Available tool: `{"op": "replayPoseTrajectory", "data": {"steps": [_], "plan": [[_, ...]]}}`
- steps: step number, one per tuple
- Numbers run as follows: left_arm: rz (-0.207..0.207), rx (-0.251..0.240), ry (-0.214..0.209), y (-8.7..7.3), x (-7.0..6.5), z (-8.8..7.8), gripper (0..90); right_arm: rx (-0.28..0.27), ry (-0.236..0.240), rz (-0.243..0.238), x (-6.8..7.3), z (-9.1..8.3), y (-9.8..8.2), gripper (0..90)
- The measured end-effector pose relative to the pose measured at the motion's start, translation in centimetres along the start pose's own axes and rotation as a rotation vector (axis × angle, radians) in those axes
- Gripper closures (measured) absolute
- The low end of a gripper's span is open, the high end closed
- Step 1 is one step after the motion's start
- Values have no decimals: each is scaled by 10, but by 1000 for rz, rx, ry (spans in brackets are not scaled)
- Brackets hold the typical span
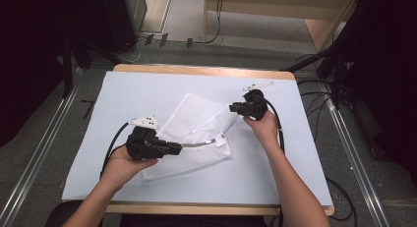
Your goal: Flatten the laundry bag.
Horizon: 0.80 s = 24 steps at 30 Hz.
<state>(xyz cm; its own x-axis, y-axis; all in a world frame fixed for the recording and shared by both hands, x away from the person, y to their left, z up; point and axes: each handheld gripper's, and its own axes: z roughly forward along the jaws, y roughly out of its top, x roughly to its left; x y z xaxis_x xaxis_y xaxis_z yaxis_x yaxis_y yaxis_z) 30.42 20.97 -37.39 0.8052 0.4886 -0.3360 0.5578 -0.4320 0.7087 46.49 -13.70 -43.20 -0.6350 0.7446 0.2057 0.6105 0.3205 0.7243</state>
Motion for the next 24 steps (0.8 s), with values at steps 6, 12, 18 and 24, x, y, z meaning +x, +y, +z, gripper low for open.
{"op": "replayPoseTrajectory", "data": {"steps": [6,12,18,24], "plan": [[-13,-31,58,2,12,-12,723,-2,3,0,2,1,1,755],[-43,-14,106,7,38,-12,718,14,12,-16,8,5,1,753],[-90,4,133,14,71,-5,717,26,32,-28,19,4,0,752],[-130,47,170,18,108,11,710,34,56,-77,37,3,-1,744]]}}
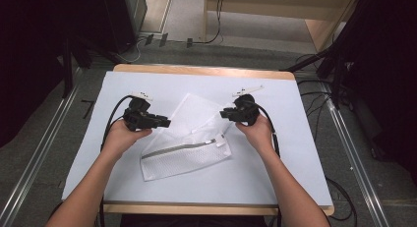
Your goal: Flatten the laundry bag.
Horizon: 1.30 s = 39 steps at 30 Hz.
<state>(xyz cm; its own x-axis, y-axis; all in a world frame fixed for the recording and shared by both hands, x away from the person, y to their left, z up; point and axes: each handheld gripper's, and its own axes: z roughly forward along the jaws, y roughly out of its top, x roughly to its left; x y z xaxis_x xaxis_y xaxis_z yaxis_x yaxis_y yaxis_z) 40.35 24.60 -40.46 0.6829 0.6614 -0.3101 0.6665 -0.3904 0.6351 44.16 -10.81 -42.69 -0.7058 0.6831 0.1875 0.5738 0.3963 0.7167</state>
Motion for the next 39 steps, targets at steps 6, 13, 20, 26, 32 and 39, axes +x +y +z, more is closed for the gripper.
{"op": "replayPoseTrajectory", "data": {"steps": [6,13,20,26,32,39], "plan": [[-62,20,33,6,28,21,696,11,21,-24,12,3,-2,734],[-81,42,50,2,41,37,647,46,46,-48,27,12,-6,704],[-72,67,58,1,42,49,614,66,71,-66,38,22,-9,649],[-77,64,63,0,41,49,628,99,80,-87,44,33,-12,631],[-63,72,77,0,37,52,710,128,79,-108,50,41,-15,645],[-65,99,81,1,34,54,890,160,66,-134,55,45,-17,754]]}}
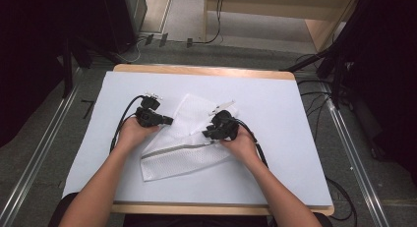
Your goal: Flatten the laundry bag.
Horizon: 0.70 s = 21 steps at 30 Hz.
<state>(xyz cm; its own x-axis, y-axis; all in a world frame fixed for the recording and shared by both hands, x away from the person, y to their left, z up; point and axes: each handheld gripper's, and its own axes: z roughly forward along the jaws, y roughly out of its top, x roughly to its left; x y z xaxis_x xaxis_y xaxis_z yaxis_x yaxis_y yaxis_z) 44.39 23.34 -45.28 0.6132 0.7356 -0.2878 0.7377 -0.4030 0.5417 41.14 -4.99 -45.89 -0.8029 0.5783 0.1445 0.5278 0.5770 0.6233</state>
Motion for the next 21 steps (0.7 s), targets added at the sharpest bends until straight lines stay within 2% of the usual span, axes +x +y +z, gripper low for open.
{"op": "replayPoseTrajectory", "data": {"steps": [4,14,21], "plan": [[-7,-1,0,1,1,-2,897,9,-28,-21,3,-1,1,888],[-56,-66,24,-1,14,-19,898,-28,-15,-11,1,-15,2,895],[-121,-109,52,-5,27,-30,898,-54,-28,10,-7,-29,0,895]]}}
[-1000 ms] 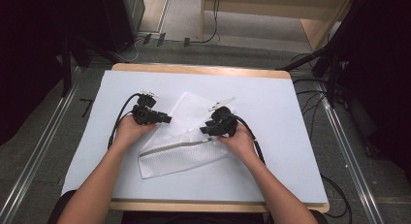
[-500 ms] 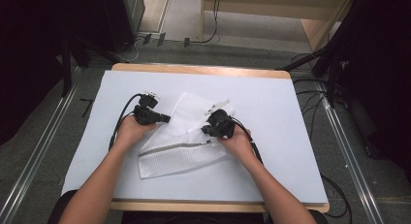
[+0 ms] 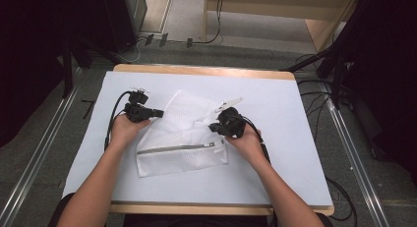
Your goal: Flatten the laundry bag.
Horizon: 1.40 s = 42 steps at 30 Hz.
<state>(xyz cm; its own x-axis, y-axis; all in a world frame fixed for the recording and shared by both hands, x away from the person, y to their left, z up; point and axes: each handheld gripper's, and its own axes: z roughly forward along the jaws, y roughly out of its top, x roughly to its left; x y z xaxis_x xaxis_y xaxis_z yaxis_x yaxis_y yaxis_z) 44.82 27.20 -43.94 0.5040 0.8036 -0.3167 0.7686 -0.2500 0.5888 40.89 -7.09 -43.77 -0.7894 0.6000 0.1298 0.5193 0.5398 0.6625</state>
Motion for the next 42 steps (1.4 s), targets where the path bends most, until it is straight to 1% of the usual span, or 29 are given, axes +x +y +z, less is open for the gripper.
{"op": "replayPoseTrajectory", "data": {"steps": [1,2,3,4,6,7,8,10,13,16,21,25,28,31,35,36,37,38,39,41,42], "plan": [[-13,-10,-2,0,2,-1,898,-8,-2,2,-2,-2,-1,895],[-16,-9,-1,-1,4,-3,898,-7,-2,11,-3,-3,-1,896],[-26,-18,9,-1,7,-6,898,-7,-5,17,-4,-5,-2,895],[-40,-25,6,-2,9,-7,898,-10,-7,18,-6,-7,-3,895],[-56,-36,12,-3,14,-10,898,-10,-11,30,-7,-11,-5,895],[-58,-38,12,-4,16,-12,898,-12,-13,31,-8,-13,-5,895],[-69,-41,17,-5,18,-13,898,-17,-13,33,-10,-14,-6,895],[-81,-52,20,-6,21,-15,898,-23,-14,43,-11,-18,-8,895],[-92,-49,24,-8,25,-16,897,-24,-14,59,-12,-22,-12,895],[-99,-49,24,-10,27,-16,896,-25,-14,62,-11,-26,-18,895],[-97,-45,25,-10,28,-12,894,-20,-8,83,-7,-31,-28,893],[-104,-54,14,-9,29,-9,894,-24,-3,86,-3,-35,-36,892],[-97,-49,15,-7,29,-6,897,-18,-4,96,2,-38,-43,890],[-99,-53,14,-4,28,-2,897,-12,-8,95,5,-39,-48,887],[-99,-64,13,-1,29,3,899,-5,-6,110,7,-38,-55,884],[-106,-54,9,0,30,4,899,-2,-5,116,8,-38,-57,881],[-102,-50,13,2,30,5,900,-4,-6,115,9,-39,-58,879],[-101,-56,13,2,30,5,899,-4,-5,116,10,-39,-60,872],[-102,-51,11,3,30,6,900,-1,-3,117,11,-40,-61,854],[-94,-45,10,4,30,7,899,-5,-1,122,11,-42,-64,765],[-96,-46,9,4,30,7,899,-10,-3,125,11,-43,-64,742]]}}
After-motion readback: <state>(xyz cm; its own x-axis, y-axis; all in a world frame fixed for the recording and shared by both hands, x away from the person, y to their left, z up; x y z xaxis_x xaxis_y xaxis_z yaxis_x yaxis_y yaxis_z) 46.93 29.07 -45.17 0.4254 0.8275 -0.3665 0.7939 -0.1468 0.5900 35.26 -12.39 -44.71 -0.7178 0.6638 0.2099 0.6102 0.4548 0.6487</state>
